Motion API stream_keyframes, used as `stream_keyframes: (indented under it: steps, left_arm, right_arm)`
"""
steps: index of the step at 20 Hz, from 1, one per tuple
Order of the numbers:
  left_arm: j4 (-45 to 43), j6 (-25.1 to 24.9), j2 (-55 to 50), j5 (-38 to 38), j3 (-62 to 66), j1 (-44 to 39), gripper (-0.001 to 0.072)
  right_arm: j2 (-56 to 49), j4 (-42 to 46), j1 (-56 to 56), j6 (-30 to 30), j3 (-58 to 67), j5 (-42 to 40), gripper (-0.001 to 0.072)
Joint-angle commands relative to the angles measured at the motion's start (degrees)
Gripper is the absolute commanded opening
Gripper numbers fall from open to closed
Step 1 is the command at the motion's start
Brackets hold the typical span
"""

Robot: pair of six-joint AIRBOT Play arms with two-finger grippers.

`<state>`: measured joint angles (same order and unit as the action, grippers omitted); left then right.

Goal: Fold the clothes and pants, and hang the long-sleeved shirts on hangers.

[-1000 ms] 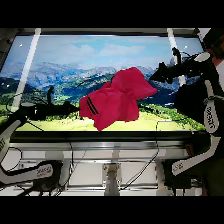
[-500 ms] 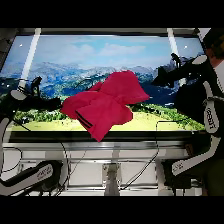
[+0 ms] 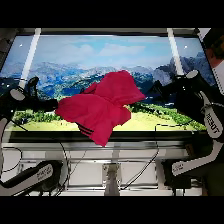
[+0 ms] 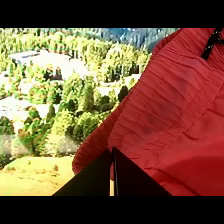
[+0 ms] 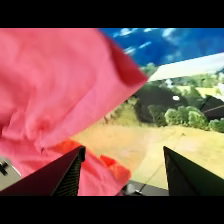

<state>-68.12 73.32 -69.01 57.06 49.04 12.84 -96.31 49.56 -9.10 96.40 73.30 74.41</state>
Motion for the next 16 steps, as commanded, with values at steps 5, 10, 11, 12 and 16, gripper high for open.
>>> stream_keyframes:
  steps: [5, 10, 11, 12, 16]
  left_arm:
    - [-0.2, 0.2, 0.0, 2.6, 0.0, 0.0, 0.0014]
    - [1.8, 0.2, 0.0, 2.6, 0.0, 0.0, 0.0014]
    - [2.3, 0.2, 0.0, 2.6, 0.0, 0.0, 0.0014]
    - [3.0, 0.2, 0.0, 2.6, 0.0, 0.0, 0.0014]
    - [7.7, 0.2, 0.0, 2.4, 0.0, 0.0, 0.0015]
  right_arm:
    - [-1.1, 0.2, 5.6, 8.9, -1.3, -10.6, 0.0558]
    - [-3.0, -0.1, 7.0, 10.1, -1.3, -12.0, 0.0558]
    - [-3.1, -0.2, 7.0, 10.8, -1.3, -12.3, 0.0552]
    - [-3.1, -0.7, 7.0, 11.0, -1.3, -12.8, 0.0546]
    - [-3.2, -1.3, 7.0, 11.0, -1.3, -14.1, 0.0477]
